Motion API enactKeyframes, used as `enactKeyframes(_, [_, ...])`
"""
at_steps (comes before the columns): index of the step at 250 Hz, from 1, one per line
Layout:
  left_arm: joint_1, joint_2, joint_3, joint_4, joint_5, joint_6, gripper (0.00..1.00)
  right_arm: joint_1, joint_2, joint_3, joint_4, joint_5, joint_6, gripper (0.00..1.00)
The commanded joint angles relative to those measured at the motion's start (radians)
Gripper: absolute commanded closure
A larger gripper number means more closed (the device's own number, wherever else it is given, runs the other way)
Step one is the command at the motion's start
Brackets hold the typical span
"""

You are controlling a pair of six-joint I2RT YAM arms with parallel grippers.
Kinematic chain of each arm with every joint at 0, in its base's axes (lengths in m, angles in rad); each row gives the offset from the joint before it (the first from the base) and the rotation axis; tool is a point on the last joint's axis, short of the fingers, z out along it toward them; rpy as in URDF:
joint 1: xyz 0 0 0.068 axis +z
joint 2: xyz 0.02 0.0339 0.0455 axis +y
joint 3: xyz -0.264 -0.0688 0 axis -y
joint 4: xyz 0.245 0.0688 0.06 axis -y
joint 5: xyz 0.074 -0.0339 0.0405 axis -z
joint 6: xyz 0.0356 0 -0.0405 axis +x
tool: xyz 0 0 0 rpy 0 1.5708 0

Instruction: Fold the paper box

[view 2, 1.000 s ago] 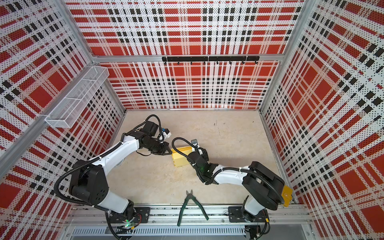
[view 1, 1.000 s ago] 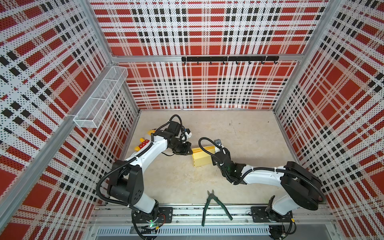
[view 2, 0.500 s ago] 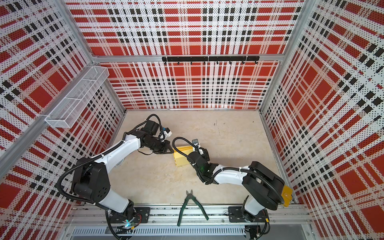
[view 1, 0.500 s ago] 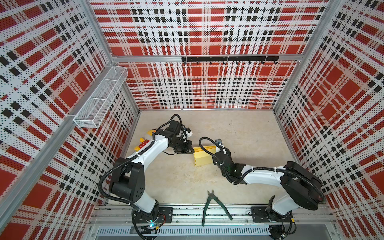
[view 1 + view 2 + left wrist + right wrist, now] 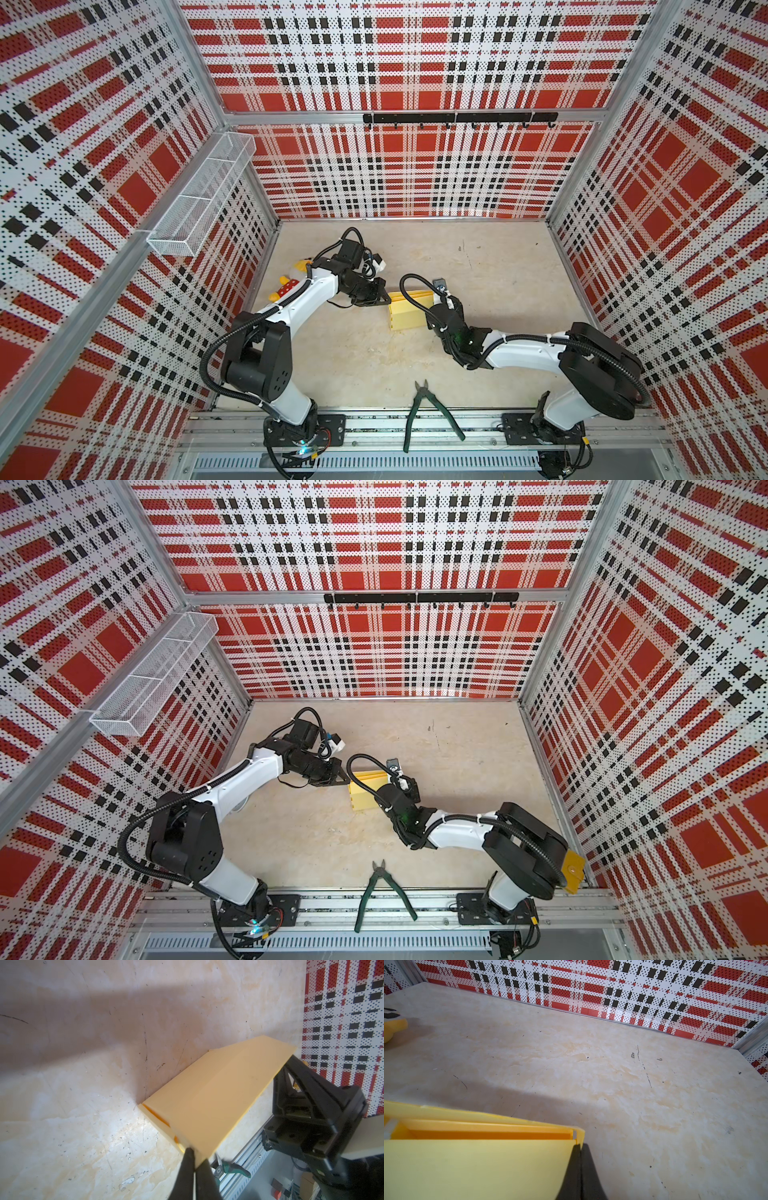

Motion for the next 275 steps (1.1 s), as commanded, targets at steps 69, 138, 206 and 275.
enactKeyframes(69, [-0.037,0.013,-0.084,0.117,-0.102,0.064,0.94,0.025,-0.029,0.005,-0.011,-0.158,0.008,1.0])
enactKeyframes(138, [-0.054,0.018,-0.084,0.126,-0.172,0.108,0.95,0.025,-0.117,-0.048,-0.007,-0.175,0.019,0.95])
enactKeyframes(206, [-0.076,-0.011,-0.082,0.114,-0.227,0.202,0.97,0.025,-0.215,-0.109,0.018,-0.24,0.007,0.86])
enactKeyframes(275, [-0.078,-0.063,-0.113,0.112,-0.248,0.301,0.99,0.021,-0.379,-0.129,-0.045,-0.408,-0.029,0.76])
